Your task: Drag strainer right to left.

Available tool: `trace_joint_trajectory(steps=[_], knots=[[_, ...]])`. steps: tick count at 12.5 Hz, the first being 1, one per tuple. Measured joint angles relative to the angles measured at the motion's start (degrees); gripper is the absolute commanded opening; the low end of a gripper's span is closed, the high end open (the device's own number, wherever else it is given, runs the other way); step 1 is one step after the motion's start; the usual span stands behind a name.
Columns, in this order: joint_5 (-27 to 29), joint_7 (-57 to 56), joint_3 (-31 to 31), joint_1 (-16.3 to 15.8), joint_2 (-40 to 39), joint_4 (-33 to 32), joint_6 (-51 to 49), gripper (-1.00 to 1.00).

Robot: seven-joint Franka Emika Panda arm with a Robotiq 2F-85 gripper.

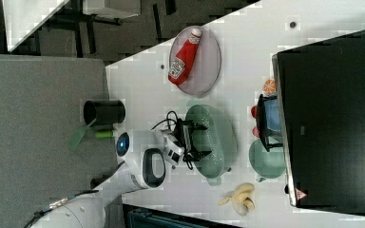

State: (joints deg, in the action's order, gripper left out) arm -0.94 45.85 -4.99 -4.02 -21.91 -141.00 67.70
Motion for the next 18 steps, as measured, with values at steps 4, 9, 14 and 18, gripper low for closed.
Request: trace_joint_trajectory(steps=[4, 9, 14, 18], knots=[[8.06, 1.62, -1.34, -2.72, 0.74, 0.34, -0.17, 1.0], [11.75, 1.96, -1.32, -8.58, -0.6, 3.8, -2.63, 1.0], [19.85, 3.3, -2.04, -12.74, -2.46, 6.83, -4.59, 1.0], [19.85, 9.9, -0.87, -18.11, -3.92, 11.97, -5.04, 1.0]])
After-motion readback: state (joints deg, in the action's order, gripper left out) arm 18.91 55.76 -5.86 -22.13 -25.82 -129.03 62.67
